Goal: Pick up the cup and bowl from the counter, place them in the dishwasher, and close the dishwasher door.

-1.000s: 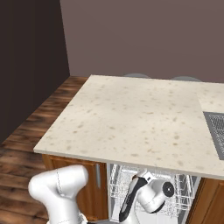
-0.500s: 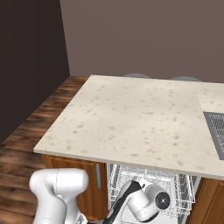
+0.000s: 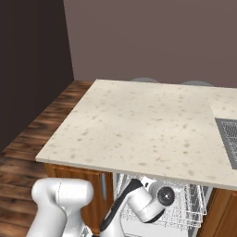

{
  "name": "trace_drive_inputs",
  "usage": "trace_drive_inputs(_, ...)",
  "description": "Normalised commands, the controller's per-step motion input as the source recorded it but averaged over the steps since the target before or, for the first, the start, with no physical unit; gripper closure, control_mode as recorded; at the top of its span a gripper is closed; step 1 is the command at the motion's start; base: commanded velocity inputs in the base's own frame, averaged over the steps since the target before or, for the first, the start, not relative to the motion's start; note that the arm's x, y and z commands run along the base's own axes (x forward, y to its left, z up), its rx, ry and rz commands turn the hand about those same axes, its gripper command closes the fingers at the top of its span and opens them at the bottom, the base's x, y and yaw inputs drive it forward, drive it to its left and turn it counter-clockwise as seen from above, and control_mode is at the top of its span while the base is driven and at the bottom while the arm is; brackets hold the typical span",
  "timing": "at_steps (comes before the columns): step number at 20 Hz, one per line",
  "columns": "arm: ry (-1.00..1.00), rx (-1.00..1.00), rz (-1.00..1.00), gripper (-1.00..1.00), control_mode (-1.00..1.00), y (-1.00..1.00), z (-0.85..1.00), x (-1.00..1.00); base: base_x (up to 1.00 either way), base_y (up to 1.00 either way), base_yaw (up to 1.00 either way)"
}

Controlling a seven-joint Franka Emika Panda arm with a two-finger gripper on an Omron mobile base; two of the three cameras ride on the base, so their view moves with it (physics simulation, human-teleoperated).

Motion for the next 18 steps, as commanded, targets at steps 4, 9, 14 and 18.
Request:
trace_drive_inputs(4,0.1,0.01,0.1,-1.0,-1.0,0.0,0.62,0.0,0.0,0.0,0.0)
trace_drive_inputs(9,0.05,0.0,0.13,-1.0,-1.0,-0.15,0.06,-0.1,0.0,0.0,0.0)
trace_drive_inputs(14,-0.01,0.0,0.14,-1.0,-1.0,-0.39,-0.02,-0.33,0.0,0.0,0.0)
trace_drive_inputs(18,-0.01,0.0,0.1,-1.0,-1.0,-0.3,0.0,-0.29,0.0,0.0,0.0)
